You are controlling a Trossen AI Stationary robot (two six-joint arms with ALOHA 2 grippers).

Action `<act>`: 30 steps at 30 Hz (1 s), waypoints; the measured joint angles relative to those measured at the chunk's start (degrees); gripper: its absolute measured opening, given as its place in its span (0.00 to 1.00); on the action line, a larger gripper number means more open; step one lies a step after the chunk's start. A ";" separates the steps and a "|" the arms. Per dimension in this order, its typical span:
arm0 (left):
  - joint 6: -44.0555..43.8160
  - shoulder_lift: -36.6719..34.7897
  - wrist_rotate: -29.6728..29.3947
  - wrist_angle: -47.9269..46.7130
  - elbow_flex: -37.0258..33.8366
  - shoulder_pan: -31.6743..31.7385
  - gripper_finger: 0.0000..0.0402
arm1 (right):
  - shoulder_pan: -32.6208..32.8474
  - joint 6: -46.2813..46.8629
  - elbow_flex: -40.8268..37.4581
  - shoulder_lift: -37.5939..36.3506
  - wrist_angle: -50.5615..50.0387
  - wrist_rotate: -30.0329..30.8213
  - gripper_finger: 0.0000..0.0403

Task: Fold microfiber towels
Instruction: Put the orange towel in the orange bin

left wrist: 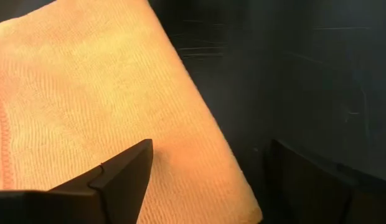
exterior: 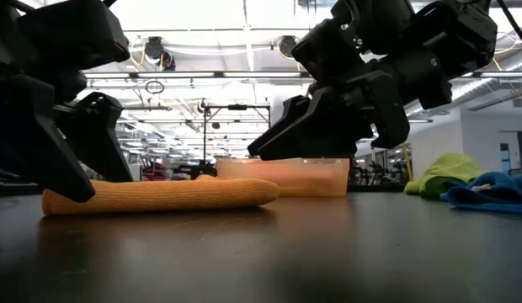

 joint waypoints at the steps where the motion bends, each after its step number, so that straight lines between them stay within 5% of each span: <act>1: -0.06 0.00 0.01 -0.03 0.00 0.04 0.81 | -0.07 0.39 0.00 0.00 -0.06 0.00 0.51; 15: 0.20 -0.02 2.77 2.36 0.02 -0.40 0.73 | -0.14 4.80 -0.02 0.00 -0.30 -0.05 0.51; 30: -3.46 -2.70 1.42 -4.83 1.62 -0.84 0.73 | -1.15 -0.72 3.21 1.56 -4.46 -0.28 0.51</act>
